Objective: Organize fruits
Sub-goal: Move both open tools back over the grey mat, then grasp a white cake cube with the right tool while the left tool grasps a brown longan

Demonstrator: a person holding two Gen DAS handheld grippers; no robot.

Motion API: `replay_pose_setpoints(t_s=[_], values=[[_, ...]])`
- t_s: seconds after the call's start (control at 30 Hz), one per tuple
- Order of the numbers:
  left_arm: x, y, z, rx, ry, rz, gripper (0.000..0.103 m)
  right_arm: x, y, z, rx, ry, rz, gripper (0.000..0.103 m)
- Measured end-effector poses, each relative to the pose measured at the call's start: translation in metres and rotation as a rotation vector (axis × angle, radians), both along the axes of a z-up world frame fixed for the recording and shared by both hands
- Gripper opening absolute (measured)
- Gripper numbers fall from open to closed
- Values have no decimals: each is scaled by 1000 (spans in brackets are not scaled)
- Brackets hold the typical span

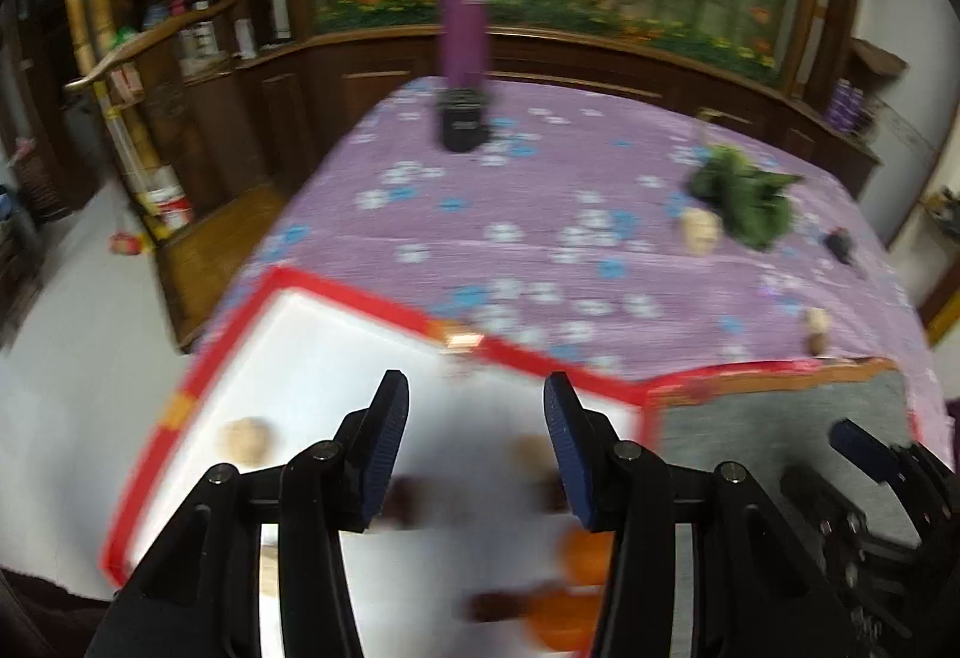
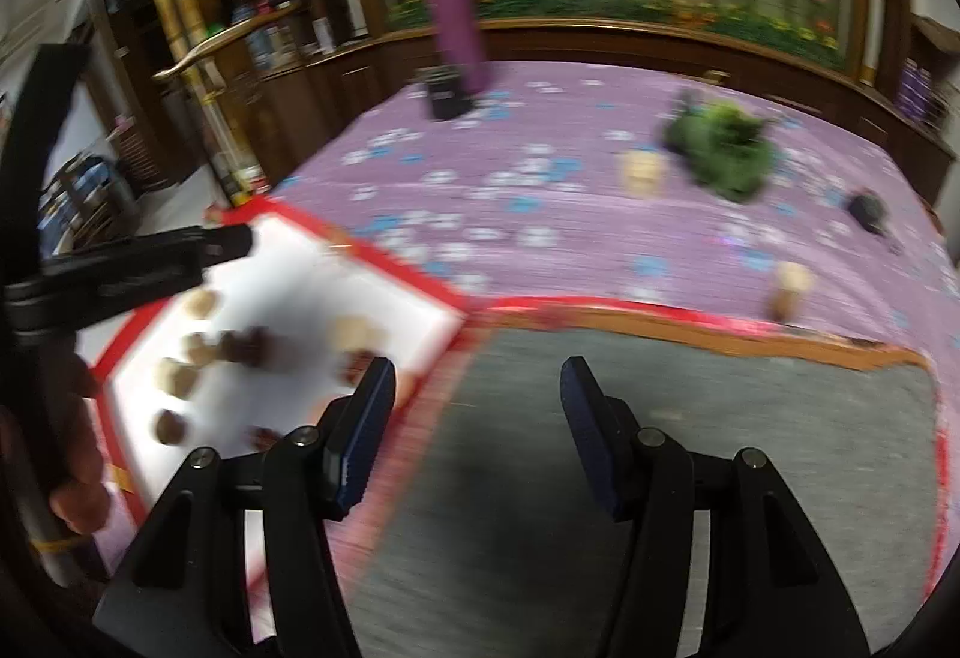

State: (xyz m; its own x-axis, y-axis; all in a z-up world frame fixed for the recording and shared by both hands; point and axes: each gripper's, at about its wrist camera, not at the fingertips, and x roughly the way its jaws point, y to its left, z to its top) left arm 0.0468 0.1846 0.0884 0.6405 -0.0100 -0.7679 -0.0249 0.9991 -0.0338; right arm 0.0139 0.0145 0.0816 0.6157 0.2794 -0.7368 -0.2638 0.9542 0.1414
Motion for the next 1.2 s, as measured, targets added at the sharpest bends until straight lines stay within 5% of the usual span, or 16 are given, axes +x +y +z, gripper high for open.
replay_pose_setpoints(t_s=[0.27,0.5,1.0,1.2], values=[[16,-91,-11,-29,45,-67,47,32,-124,-3,-9,10,-115,55],[24,-148,-27,-12,79,-115,47,70,-176,-14,-5,23,-111,50],[45,-180,-47,20,117,-128,47,136,-171,-55,21,111,-33,45],[53,-188,-50,17,118,-155,47,140,-169,-62,15,128,-24,33]])
